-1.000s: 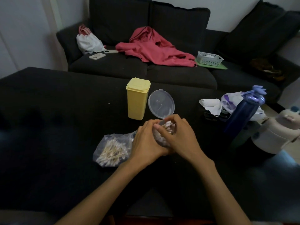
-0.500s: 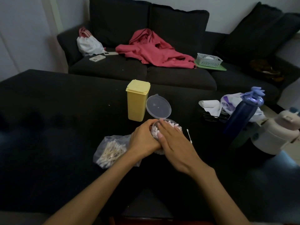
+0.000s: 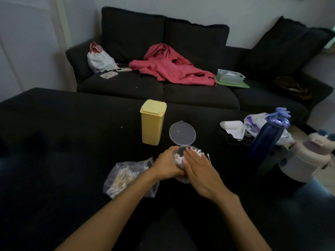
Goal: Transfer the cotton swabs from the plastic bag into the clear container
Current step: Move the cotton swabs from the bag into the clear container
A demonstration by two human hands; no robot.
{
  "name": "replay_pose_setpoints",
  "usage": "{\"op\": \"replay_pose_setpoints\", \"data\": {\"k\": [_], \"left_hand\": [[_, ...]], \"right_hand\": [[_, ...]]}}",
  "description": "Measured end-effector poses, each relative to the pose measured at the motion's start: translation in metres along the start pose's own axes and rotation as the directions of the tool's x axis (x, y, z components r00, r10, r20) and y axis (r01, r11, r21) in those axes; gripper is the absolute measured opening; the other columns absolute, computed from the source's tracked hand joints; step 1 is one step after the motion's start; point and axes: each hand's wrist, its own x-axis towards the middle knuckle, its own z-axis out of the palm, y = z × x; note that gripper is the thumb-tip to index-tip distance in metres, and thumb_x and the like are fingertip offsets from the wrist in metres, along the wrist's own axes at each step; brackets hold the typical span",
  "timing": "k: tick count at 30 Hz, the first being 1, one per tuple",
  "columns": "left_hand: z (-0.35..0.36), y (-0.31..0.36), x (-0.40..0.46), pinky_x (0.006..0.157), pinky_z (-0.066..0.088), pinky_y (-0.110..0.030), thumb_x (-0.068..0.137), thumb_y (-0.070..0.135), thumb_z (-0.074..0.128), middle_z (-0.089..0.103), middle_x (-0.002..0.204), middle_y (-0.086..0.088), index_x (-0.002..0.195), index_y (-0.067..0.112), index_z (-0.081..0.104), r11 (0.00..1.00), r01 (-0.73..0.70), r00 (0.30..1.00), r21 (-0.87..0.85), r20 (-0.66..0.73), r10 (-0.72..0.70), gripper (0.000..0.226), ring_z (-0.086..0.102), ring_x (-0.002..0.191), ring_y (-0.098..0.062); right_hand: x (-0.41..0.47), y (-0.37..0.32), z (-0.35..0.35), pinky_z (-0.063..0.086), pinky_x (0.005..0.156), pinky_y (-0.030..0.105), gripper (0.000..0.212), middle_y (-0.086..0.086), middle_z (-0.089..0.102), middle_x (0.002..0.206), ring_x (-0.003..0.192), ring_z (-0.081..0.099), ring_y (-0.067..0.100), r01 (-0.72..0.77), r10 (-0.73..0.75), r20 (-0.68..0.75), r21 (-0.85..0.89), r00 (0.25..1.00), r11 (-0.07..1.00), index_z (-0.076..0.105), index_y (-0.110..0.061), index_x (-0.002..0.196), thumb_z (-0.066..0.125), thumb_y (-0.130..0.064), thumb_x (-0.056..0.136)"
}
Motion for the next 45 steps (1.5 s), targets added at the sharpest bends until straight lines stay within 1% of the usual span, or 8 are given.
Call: {"op": "replay_pose_setpoints", "data": {"k": [4, 8, 11, 20, 26, 36, 41, 45], "left_hand": [[-0.026, 0.009, -0.017, 0.109, 0.034, -0.03, 0.069, 0.02, 0.082, 0.045, 0.139, 0.006, 0.14, 0.021, 0.038, 0.986, -0.077, 0.997, 0.15, 0.018, 0.075, 0.083, 0.042, 0.13, -0.012], [-0.069, -0.009, -0.063, 0.095, 0.045, -0.027, 0.084, 0.027, 0.067, 0.053, 0.124, 0.013, 0.121, 0.033, 0.053, 0.907, 0.026, 0.906, 0.42, -0.393, 0.155, 0.039, 0.049, 0.114, -0.002], [-0.086, -0.032, -0.09, 0.077, 0.043, -0.02, 0.087, 0.039, 0.061, 0.056, 0.114, 0.012, 0.112, 0.033, 0.055, 0.86, 0.161, 0.834, 0.484, -0.533, 0.143, 0.027, 0.049, 0.099, 0.001], [-0.082, -0.063, -0.095, 0.081, 0.048, -0.029, 0.072, 0.068, 0.062, 0.052, 0.121, 0.0, 0.124, 0.02, 0.044, 0.761, 0.431, 0.896, 0.485, -0.334, -0.294, 0.074, 0.056, 0.104, -0.016], [-0.09, -0.066, -0.093, 0.082, 0.052, -0.033, 0.078, 0.053, 0.067, 0.062, 0.092, 0.005, 0.085, 0.025, 0.053, 0.847, 0.411, 0.91, 0.337, -0.202, -0.362, 0.032, 0.064, 0.088, -0.014], [-0.083, -0.063, -0.091, 0.082, 0.052, -0.031, 0.095, 0.02, 0.049, 0.069, 0.106, -0.009, 0.112, 0.015, 0.06, 0.777, 0.355, 0.919, -0.521, 0.04, -0.393, 0.021, 0.067, 0.095, -0.017], [-0.077, -0.062, -0.09, 0.073, 0.056, -0.028, 0.092, 0.006, 0.052, 0.069, 0.105, -0.01, 0.11, 0.012, 0.06, 0.747, 0.353, 0.918, -0.564, 0.056, -0.392, 0.021, 0.07, 0.089, -0.017], [-0.076, -0.062, -0.087, 0.065, 0.057, -0.025, 0.088, 0.007, 0.06, 0.065, 0.109, -0.011, 0.12, 0.01, 0.054, 0.732, 0.328, 0.905, -0.597, -0.023, -0.425, 0.033, 0.068, 0.091, -0.018]], "right_hand": [[0.003, -0.009, -0.006, -0.003, 0.112, 0.026, 0.048, -0.007, 0.016, 0.157, 0.144, 0.005, 0.006, 0.001, -0.014, -0.189, -0.068, 0.982, 0.998, 0.026, -0.026, 0.146, 0.03, -0.04, 0.1], [-0.005, -0.033, -0.006, 0.029, 0.101, 0.012, 0.037, -0.011, 0.047, 0.134, 0.121, 0.038, -0.005, 0.178, -0.126, -0.477, 0.067, 0.87, 0.982, 0.05, -0.028, 0.131, 0.052, -0.027, 0.094], [-0.004, -0.05, 0.004, 0.044, 0.075, 0.009, 0.024, -0.015, 0.061, 0.103, 0.088, 0.055, -0.009, 0.097, -0.016, -0.25, 0.316, 0.968, 0.944, 0.062, -0.03, 0.114, 0.057, -0.024, 0.091], [0.01, -0.068, 0.04, 0.054, 0.073, 0.027, 0.016, 0.001, 0.07, 0.075, 0.063, 0.06, 0.003, -0.223, 0.149, 0.21, 0.397, 0.966, 0.89, 0.075, -0.017, 0.083, 0.062, -0.025, 0.088], [0.013, -0.08, 0.043, 0.045, 0.053, 0.013, 0.025, -0.001, 0.068, 0.07, 0.054, 0.055, 0.001, -0.365, 0.223, 0.337, 0.455, 0.915, 0.812, 0.076, -0.011, 0.088, 0.066, -0.033, 0.085], [0.01, -0.087, 0.033, 0.051, 0.065, 0.007, 0.017, -0.004, 0.068, 0.089, 0.078, 0.063, 0.001, -0.225, 0.154, 0.164, 0.732, 0.974, 0.643, 0.07, -0.014, 0.099, 0.063, -0.006, 0.085], [0.01, -0.082, 0.032, 0.052, 0.07, 0.012, 0.016, -0.01, 0.069, 0.087, 0.082, 0.064, -0.001, -0.182, 0.16, 0.092, 0.617, 0.983, 0.765, 0.071, -0.017, 0.1, 0.066, -0.015, 0.085], [0.012, -0.076, 0.02, 0.051, 0.06, 0.014, 0.023, -0.005, 0.072, 0.078, 0.071, 0.068, 0.002, -0.296, 0.186, 0.23, 0.74, 0.955, 0.604, 0.066, -0.015, 0.105, 0.068, -0.01, 0.082]]}}
